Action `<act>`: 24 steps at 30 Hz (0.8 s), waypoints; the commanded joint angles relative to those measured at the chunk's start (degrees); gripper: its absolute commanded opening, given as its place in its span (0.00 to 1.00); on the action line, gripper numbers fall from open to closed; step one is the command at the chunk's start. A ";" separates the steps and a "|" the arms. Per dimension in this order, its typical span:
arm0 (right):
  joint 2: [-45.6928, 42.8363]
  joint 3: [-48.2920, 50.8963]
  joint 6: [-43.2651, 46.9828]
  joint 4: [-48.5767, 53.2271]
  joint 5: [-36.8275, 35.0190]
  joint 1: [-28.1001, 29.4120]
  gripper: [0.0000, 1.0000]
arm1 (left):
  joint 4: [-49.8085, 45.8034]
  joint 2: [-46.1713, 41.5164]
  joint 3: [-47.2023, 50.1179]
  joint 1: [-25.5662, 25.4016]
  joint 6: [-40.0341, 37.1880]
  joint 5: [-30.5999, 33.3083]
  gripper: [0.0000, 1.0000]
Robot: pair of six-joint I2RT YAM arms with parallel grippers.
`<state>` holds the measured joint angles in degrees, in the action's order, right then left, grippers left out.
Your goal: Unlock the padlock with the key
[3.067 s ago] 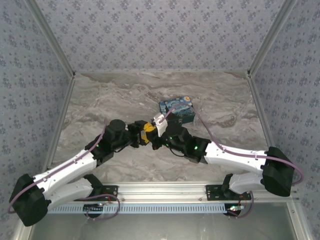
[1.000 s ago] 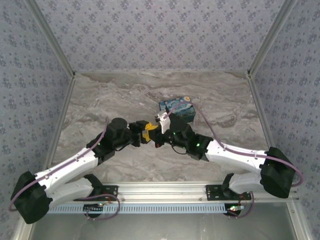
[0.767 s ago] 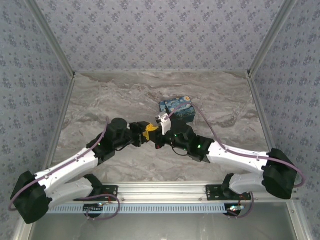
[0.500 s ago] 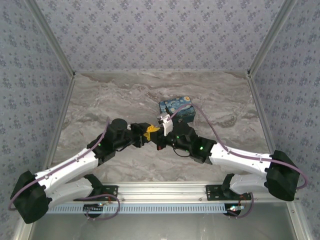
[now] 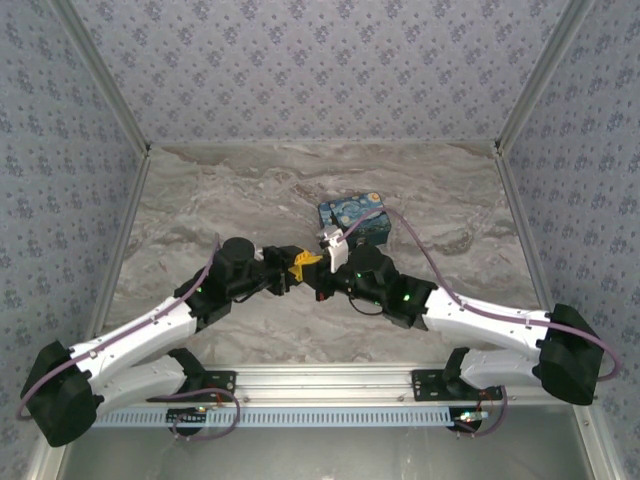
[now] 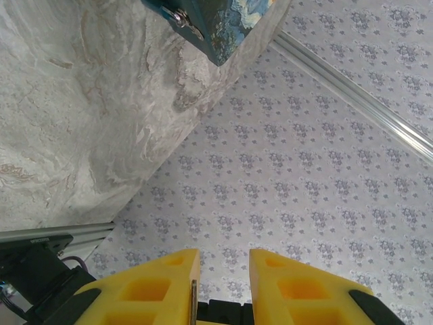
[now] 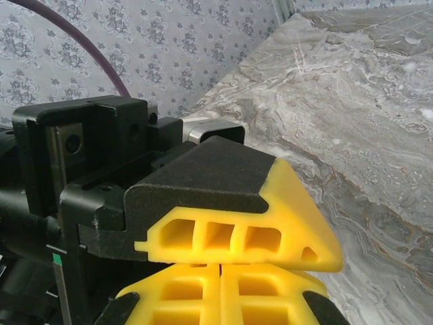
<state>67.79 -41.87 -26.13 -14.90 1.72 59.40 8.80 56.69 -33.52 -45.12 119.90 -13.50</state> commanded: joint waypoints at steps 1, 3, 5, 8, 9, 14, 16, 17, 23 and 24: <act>-2.48 0.51 0.29 0.66 -1.20 0.27 0.00 | -1.42 -0.79 1.09 0.56 7.28 2.43 0.26; -2.74 0.60 0.21 0.66 -1.32 0.25 0.00 | -1.41 -0.79 1.24 0.63 7.35 2.42 0.28; -2.93 0.69 0.20 0.72 -1.29 0.28 0.00 | -1.41 -0.83 1.26 0.66 7.30 2.49 0.30; -3.01 0.75 0.18 0.89 -1.34 0.23 0.00 | -1.41 -0.88 1.35 0.64 7.28 2.60 0.32; -3.06 0.82 0.14 0.92 -1.35 0.28 0.00 | -1.41 -0.96 1.35 0.61 7.29 2.60 0.32; -2.97 0.82 0.11 1.06 -1.42 0.26 0.00 | -1.16 -0.96 1.47 0.62 7.33 2.63 0.30; -2.62 0.83 0.03 1.14 -1.43 0.28 0.00 | -0.98 -0.96 1.45 0.64 7.24 2.66 0.30; -2.41 0.81 0.03 1.09 -1.28 0.30 0.00 | -1.00 -0.93 1.36 0.70 7.17 2.62 0.30; -1.39 0.51 -0.06 0.31 -1.20 0.30 0.00 | -1.06 -1.05 1.09 0.65 6.84 2.27 0.33; -1.22 0.47 -0.06 0.32 -1.19 0.30 0.00 | -1.06 -1.05 1.08 0.68 6.92 2.32 0.33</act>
<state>65.91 -41.54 -26.13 -14.41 1.28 59.40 7.51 56.66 -32.18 -44.64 119.90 -11.11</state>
